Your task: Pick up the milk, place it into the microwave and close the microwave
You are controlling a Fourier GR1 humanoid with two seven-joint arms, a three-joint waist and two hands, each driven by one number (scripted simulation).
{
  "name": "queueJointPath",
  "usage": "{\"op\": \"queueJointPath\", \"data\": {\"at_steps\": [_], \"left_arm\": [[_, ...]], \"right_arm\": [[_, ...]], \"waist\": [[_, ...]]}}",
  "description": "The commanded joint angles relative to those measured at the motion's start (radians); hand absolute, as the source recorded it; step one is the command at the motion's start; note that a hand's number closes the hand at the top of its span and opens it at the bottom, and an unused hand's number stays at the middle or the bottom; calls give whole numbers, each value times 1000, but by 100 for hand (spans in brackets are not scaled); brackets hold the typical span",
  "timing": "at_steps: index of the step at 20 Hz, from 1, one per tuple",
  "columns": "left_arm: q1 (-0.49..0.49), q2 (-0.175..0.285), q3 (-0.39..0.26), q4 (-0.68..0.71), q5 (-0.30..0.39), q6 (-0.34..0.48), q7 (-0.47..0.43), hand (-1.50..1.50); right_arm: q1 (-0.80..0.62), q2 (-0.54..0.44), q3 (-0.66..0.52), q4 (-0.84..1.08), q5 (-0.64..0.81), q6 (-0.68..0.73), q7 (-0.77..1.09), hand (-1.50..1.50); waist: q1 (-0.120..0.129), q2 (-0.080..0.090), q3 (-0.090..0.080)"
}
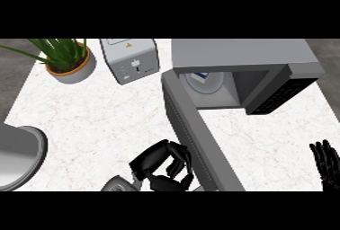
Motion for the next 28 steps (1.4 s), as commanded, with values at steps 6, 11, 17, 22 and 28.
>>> {"op": "queueJointPath", "data": {"at_steps": [6,11,17,22,28], "left_arm": [[-201,-4,-386,283,237,359,-86,150],[-263,-4,-456,304,332,528,-41,150],[-316,-4,-463,306,435,689,-74,150],[-369,-4,-406,259,550,760,-164,150],[-442,-4,-364,286,676,790,-222,150]], "right_arm": [[43,-57,-42,-138,-120,116,27,-150],[-17,-89,-59,-197,-134,115,48,-150],[-7,-98,-36,-271,-195,166,84,-150],[-14,-134,-45,-286,-237,207,108,-150],[-37,-180,-53,-315,-279,238,156,-150]], "waist": [[-37,7,-2],[-72,15,-4],[-113,22,-7],[-151,32,-10],[-191,49,-9]]}}
